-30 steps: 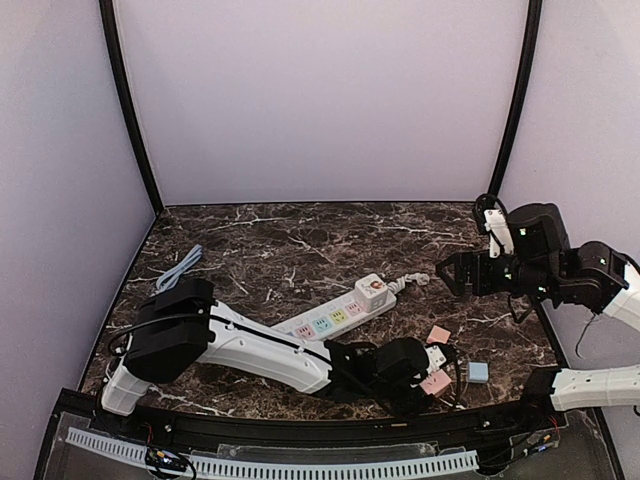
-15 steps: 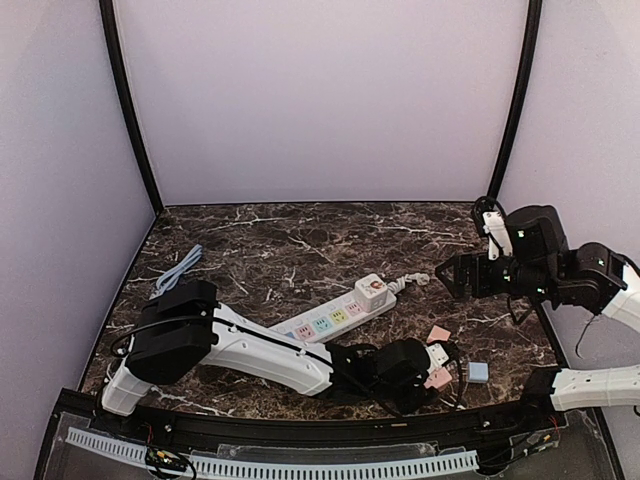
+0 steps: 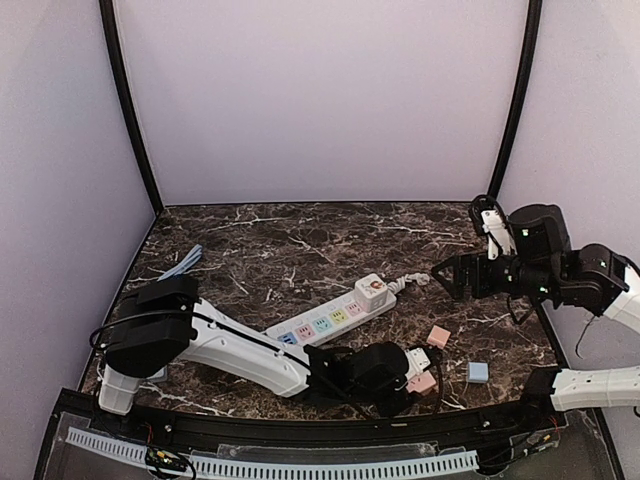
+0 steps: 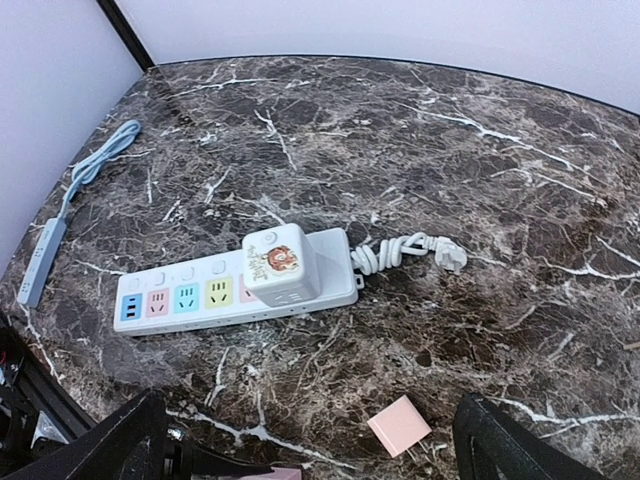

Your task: Insert the plug

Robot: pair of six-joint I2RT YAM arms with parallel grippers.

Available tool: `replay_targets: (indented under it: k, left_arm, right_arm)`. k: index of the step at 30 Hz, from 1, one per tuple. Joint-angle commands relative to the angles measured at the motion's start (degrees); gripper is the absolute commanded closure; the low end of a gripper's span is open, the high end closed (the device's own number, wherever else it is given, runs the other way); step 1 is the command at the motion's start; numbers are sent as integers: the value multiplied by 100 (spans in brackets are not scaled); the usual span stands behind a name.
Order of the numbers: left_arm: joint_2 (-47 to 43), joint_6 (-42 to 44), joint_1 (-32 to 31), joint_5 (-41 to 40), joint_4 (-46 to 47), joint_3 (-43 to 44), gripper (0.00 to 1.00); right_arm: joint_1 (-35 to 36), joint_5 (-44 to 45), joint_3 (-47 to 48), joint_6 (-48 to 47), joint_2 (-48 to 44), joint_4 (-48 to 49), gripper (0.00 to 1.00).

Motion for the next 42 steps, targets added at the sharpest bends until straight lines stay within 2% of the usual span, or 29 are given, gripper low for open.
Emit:
replay_targets:
  k: [1, 7, 15, 19, 21, 25, 31, 35, 42]
  left_arm:
    - [-801, 173, -34, -62, 236, -561, 98]
    - [-1487, 475, -34, -155, 543, -1329, 99]
    - [-2225, 909, 30, -322, 1269, -2341, 99]
    - [-2751, 882, 238, 97, 1439, -2907, 99]
    - [-3026, 821, 388, 553, 1517, -3153, 99]
    - [-3443, 753, 700, 1509, 1689, -3538, 99]
    - [-3890, 705, 954, 2383, 2048, -3976, 99]
    - [-4167, 683, 1070, 2693, 2160, -4175, 99]
    - [-4652, 706, 1162, 3118, 2294, -4499, 99]
  right_arm:
    - [0, -573, -148, -216, -93, 641, 1]
    - [19, -1613, -352, -487, 104, 1485, 1]
    - [174, -2327, -557, -861, 271, 2480, 1]
    - [233, -2648, -694, -1187, 307, 3070, 1]
    - [259, -2828, -741, -1438, 363, 3320, 1]
    - [308, -3151, -747, -1898, 545, 3509, 1]
    - [383, -4082, -789, -2510, 741, 3723, 1]
    - [601, -4590, -752, -2803, 1011, 3824, 1]
    - [1070, -4665, -475, -3061, 1605, 3396, 3]
